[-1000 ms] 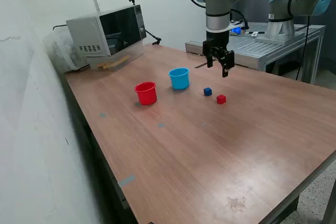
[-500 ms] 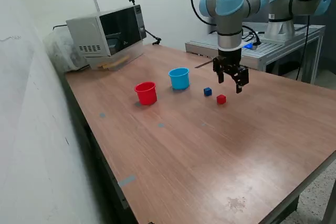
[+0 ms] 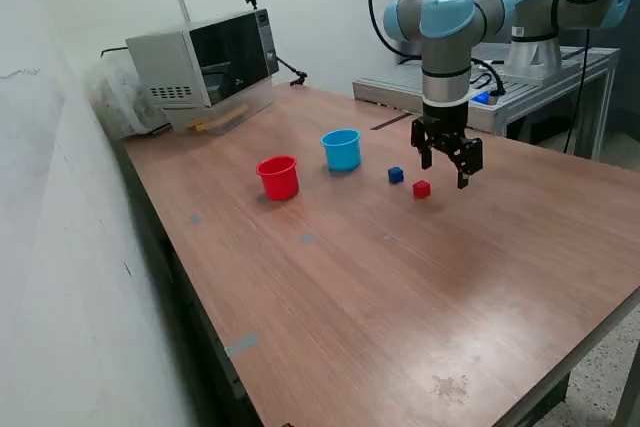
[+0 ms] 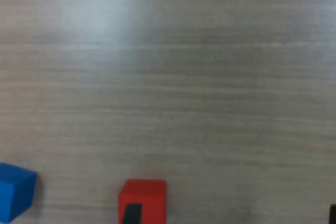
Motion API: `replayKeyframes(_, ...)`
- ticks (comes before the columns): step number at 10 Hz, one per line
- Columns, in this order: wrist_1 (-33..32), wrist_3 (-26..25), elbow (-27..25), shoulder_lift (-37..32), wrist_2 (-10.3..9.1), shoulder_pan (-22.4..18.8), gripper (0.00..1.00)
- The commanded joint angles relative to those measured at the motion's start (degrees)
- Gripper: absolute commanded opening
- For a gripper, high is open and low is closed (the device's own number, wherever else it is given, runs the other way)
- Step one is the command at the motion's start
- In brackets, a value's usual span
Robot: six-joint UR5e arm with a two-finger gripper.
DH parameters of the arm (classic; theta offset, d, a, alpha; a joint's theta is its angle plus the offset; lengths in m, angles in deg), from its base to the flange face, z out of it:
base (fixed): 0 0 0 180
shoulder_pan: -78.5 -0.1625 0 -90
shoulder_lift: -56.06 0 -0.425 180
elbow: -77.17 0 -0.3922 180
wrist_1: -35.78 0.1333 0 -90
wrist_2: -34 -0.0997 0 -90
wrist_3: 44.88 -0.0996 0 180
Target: Place red objects in the red bin, and blue objects in the blue bin.
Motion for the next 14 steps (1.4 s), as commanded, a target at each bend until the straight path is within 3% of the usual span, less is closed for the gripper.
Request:
replayKeyframes(1,-0.4,0.0,2.1,2.3,-0.02,0.4,1.00)
replayKeyframes(8,-0.2,0.9,2.4,2.5,0.07,4.7,1.00)
replayKeyframes(14,0.1,1.6,0.9,2.4,-0.02,4.4,1.00)
